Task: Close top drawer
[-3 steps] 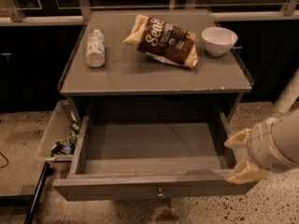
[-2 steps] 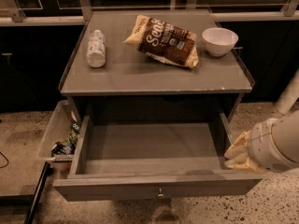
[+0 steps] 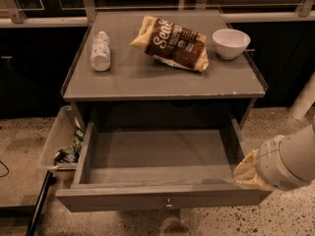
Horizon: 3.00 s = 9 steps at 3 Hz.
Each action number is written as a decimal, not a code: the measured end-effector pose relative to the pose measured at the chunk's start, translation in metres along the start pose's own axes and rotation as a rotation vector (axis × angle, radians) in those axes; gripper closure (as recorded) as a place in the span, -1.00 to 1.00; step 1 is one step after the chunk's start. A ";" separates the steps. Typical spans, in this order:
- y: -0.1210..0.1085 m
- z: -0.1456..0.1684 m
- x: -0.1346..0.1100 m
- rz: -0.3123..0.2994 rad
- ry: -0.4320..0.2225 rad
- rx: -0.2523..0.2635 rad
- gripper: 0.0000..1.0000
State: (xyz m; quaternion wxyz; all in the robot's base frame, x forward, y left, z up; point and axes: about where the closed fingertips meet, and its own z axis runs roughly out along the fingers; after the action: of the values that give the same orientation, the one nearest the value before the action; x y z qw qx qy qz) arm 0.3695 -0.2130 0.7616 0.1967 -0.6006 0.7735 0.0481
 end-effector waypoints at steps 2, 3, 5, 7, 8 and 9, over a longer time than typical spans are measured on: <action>0.035 0.070 0.022 0.069 -0.096 -0.017 1.00; 0.046 0.096 0.026 0.079 -0.157 -0.014 1.00; 0.049 0.115 0.023 0.075 -0.214 -0.012 0.63; 0.048 0.115 0.023 0.074 -0.214 -0.012 -0.31; 0.041 0.123 0.019 0.048 -0.219 -0.015 -0.78; 0.031 0.126 0.014 0.037 -0.246 0.002 -0.75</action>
Offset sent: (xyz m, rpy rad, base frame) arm -0.0273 0.0168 -0.1198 0.1877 -0.0087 -0.0548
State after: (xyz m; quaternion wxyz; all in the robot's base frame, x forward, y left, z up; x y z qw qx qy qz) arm 0.3683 -0.1784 0.6361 0.2899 -0.5754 0.7546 0.1243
